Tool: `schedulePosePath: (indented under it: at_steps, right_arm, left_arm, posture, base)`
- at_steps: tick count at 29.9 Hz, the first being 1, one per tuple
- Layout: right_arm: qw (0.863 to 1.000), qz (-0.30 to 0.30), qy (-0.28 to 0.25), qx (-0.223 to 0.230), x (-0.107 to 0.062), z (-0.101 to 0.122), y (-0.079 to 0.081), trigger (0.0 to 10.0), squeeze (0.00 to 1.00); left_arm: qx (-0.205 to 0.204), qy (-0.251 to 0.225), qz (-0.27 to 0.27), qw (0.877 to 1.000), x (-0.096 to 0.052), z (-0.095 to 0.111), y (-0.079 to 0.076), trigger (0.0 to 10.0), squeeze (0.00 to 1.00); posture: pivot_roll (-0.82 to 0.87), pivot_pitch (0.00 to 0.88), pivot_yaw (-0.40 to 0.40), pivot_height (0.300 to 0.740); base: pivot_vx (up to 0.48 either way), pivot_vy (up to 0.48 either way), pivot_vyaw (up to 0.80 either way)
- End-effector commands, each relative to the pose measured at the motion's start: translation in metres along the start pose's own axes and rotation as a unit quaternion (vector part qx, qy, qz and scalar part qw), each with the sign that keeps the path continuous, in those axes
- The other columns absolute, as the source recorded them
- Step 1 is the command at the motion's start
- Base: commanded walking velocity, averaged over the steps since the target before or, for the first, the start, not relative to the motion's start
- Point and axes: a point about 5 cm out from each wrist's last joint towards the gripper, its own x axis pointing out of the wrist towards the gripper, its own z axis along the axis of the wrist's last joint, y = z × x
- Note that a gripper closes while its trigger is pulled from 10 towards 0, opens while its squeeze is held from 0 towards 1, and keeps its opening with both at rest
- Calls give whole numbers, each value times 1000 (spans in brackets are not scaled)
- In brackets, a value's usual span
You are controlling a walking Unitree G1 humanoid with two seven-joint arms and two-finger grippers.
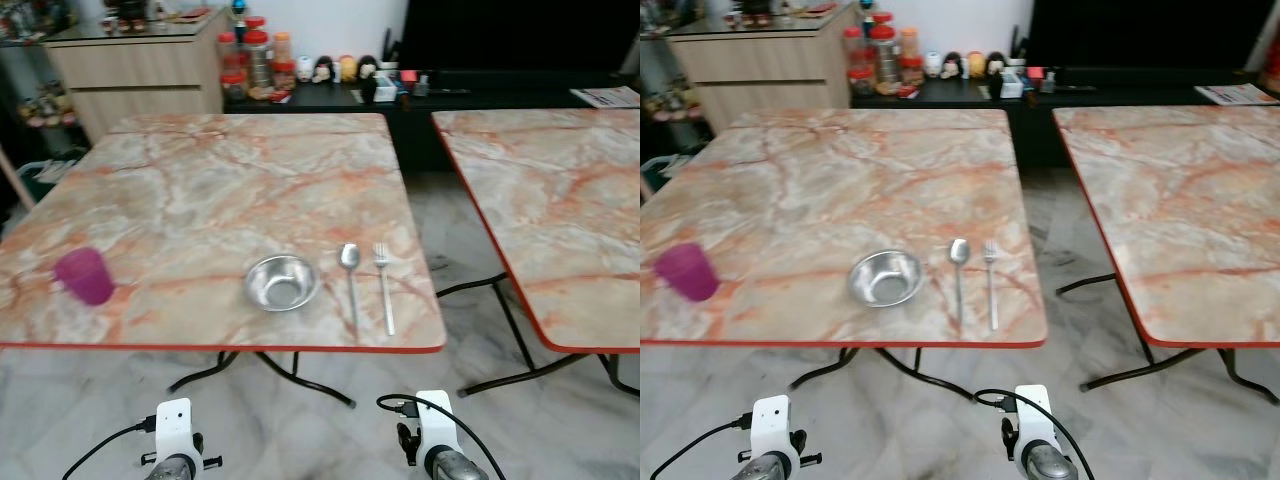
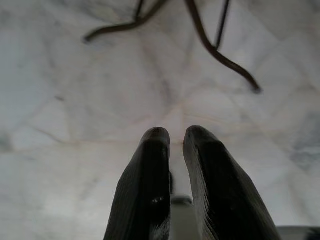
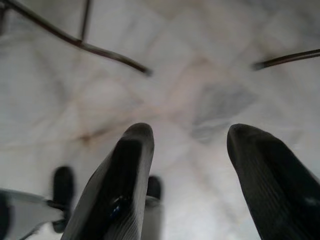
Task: Setting the table
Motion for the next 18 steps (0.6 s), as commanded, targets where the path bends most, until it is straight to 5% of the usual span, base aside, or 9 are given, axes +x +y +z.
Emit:
schedulePosePath:
  at_steps: [1, 3, 4, 6, 10, 13, 14, 15, 18]
  right_arm:
    - [1000, 23, -5, -9, 1, 5, 12, 10000, 0]
    - [1000, 26, -3, -14, 1, 5, 14, 10000, 0]
    - [999, 28, -2, -18, 1, 4, 14, 10000, 0]
    - [999, 31, 0, -20, 1, 3, 15, 10000, 0]
    - [999, 36, 2, -25, 1, 2, 17, 10000, 0]
    - [999, 37, 4, -29, 1, 2, 17, 10000, 0]
    - [999, 38, 4, -30, 1, 2, 17, 10000, 0]
    - [999, 38, 4, -31, 1, 1, 16, 10000, 0]
    - [999, 39, 5, -35, 1, 1, 16, 10000, 0]
  left_arm:
    - [-28, -5, 48, 998, -2, -2, 22, 10000, 0]
    - [-42, -14, 62, 997, -2, 1, 27, 10000, 0]
    - [-46, -24, 68, 996, -2, 4, 28, 10000, 192]
    - [-51, -43, 76, 995, -3, 9, 32, 10000, 1000]
    - [-79, -83, 100, 988, -6, 16, 43, 10000, 1000]
    - [-157, -148, 135, 967, -11, 32, 56, 10000, 1000]
    - [-165, -187, 158, 956, -17, 43, 63, 10000, 1000]
    - [-146, -270, 208, 929, -34, 69, 76, 10000, 1000]
    - [-116, -344, 248, 898, -56, 97, 84, 10000, 1000]
  posture:
    - [75, 0, -50, 732]
    - [87, 0, -56, 732]
    - [87, 0, -56, 732]
    - [99, 0, -61, 732]
    - [109, 0, -64, 732]
    - [111, 0, -63, 732]
    - [117, 0, -63, 732]
    - [124, 0, -67, 732]
    - [132, 0, -71, 732]
  base:
    - [0, 0, 0]
    - [0, 0, 0]
    - [0, 0, 0]
    - [0, 0, 0]
    - [0, 0, 0]
    - [0, 0, 0]
    - [0, 0, 0]
    - [0, 0, 0]
    - [0, 0, 0]
